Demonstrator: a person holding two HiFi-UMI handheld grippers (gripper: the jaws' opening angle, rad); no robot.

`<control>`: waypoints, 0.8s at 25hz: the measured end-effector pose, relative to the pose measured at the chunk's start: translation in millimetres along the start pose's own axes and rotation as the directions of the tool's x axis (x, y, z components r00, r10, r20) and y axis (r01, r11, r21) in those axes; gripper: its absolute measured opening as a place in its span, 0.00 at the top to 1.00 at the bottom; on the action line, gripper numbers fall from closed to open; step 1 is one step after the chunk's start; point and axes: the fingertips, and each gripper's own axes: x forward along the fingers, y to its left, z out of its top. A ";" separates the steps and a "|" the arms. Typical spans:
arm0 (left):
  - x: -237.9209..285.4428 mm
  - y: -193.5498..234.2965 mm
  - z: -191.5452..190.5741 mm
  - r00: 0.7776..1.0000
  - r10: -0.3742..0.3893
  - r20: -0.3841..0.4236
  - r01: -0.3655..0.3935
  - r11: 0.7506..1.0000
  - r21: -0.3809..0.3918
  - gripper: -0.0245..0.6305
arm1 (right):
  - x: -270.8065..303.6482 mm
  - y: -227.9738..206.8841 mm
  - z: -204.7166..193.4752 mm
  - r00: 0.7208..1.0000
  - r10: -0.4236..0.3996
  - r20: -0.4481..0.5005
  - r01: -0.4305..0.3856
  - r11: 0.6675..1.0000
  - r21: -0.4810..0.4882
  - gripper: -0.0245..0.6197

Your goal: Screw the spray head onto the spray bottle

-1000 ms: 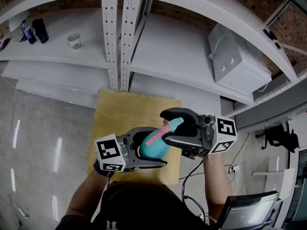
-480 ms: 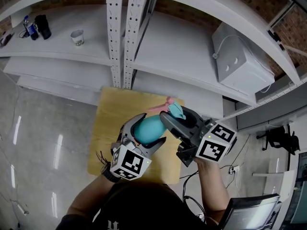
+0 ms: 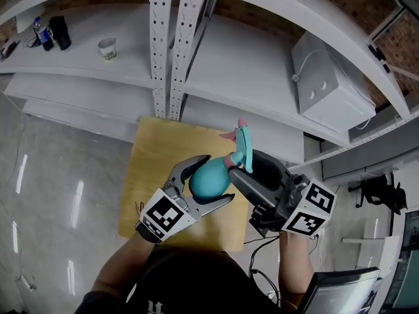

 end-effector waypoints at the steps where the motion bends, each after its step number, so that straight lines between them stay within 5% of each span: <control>1: -1.2 -2.5 3.7 1.000 -0.023 0.020 0.024 1.000 0.000 0.32 | -3.5 4.7 1.9 1.000 0.018 0.000 -0.018 1.000 -0.013 0.69; 7: -9.6 -17.3 24.4 0.978 -0.171 0.117 0.173 0.985 -0.010 0.32 | -27.9 33.6 17.1 0.995 0.097 -0.006 -0.096 0.984 -0.150 0.69; 10: -16.6 -38.5 32.1 0.937 -0.324 0.129 0.329 0.944 -0.017 0.32 | -58.1 31.9 37.1 0.975 0.207 0.083 -0.190 0.965 -0.183 0.69; 12: -24.1 -56.9 36.6 0.881 -0.450 0.146 0.461 0.886 -0.048 0.32 | -69.3 27.6 46.4 0.932 0.340 0.126 -0.316 0.932 -0.179 0.67; 15: -34.4 -82.1 41.2 0.771 -0.610 0.185 0.632 0.768 -0.100 0.32 | -65.5 26.9 48.0 0.834 0.539 0.119 -0.518 0.838 -0.171 0.46; 18: -41.0 -100.7 40.9 0.667 -0.714 0.211 0.744 0.654 -0.137 0.32 | -50.1 44.4 43.8 0.755 0.655 0.047 -0.633 0.745 -0.212 0.40; 20: -44.2 -108.1 38.7 0.619 -0.753 0.223 0.786 0.598 -0.158 0.32 | -41.0 63.1 33.2 0.707 0.706 -0.045 -0.691 0.676 -0.254 0.40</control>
